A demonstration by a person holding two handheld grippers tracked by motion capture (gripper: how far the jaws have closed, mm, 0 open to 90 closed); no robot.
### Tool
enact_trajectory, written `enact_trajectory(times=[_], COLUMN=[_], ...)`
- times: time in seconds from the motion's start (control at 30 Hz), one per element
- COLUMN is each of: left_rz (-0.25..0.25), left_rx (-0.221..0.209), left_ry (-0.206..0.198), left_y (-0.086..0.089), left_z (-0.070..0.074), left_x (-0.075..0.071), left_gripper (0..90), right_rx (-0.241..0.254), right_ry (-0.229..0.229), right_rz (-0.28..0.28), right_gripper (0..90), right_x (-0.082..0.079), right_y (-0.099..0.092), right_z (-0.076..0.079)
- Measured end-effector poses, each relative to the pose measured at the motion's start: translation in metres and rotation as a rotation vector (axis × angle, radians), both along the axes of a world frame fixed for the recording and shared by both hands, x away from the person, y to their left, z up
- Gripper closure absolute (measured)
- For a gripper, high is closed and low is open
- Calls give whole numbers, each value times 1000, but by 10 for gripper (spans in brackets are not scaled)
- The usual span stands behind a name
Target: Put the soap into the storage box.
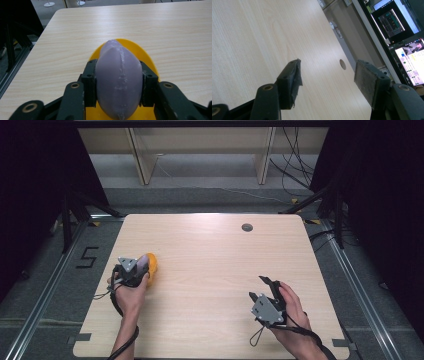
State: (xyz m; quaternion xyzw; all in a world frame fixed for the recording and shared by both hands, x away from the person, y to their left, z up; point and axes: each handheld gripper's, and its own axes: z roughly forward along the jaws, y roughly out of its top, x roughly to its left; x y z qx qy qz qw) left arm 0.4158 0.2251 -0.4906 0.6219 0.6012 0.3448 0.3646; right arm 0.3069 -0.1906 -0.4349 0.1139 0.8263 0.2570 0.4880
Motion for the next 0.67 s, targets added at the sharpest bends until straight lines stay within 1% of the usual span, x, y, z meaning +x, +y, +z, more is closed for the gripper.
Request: enact_trajectory(times=[0.03, 0.1, 0.13, 0.17, 0.2, 0.23, 0.27, 0.3, 0.33, 0.37, 0.43, 0.5, 0.6, 0.67], left_rz=[-3, -5, -3, -2, 2, 3, 9, 8, 12, 24, 38, 39, 36, 19], left_rx=[0, -2, -5, -8, -4, -12, -22, -25, -28, -20, -15, -25, -26, -61], left_ry=[9, 42, 51, 56, 61, 65, 66, 63, 54, 44, 15, -7, -67, -94], left_y=[0, 1, 1, 1, 2, 2, 3, 3, 3, 3, 2, 2, -2, -6], left_z=[0, 0, 0, 1, 1, 2, 3, 4, 6, 8, 13, 18, 30, 36], left_x=[1, 1, 1, 1, 1, 0, 0, -1, -1, -2, -6, -12, -28, -41], left_gripper=[579, 576, 571, 563, 541, 533, 518, 501, 477, 439, 385, 338, 328, 333], right_rx=[11, 4, -10, 5, 6, 6, -9, -7, -9, -9, -7, -7, -1, -5], right_ry=[8, 1, -5, 3, 5, 5, 0, 0, 1, 1, 5, 8, 13, 10], right_rz=[1, 3, 2, 4, 5, 5, 4, 4, 7, 6, 8, 7, 8, 5], right_gripper=[391, 390, 390, 390, 390, 389, 389, 389, 389, 388, 388, 387, 387, 387], right_x=[0, 0, 0, 0, 0, 0, 0, 0, 0, 0, 0, 0, 0, 1], right_y=[1, 1, 0, 1, 1, 1, 0, 0, 1, 1, 1, 0, 0, 0], right_z=[-1, 0, 0, 0, 0, -1, 0, 0, 0, 0, -1, -1, -1, -1])
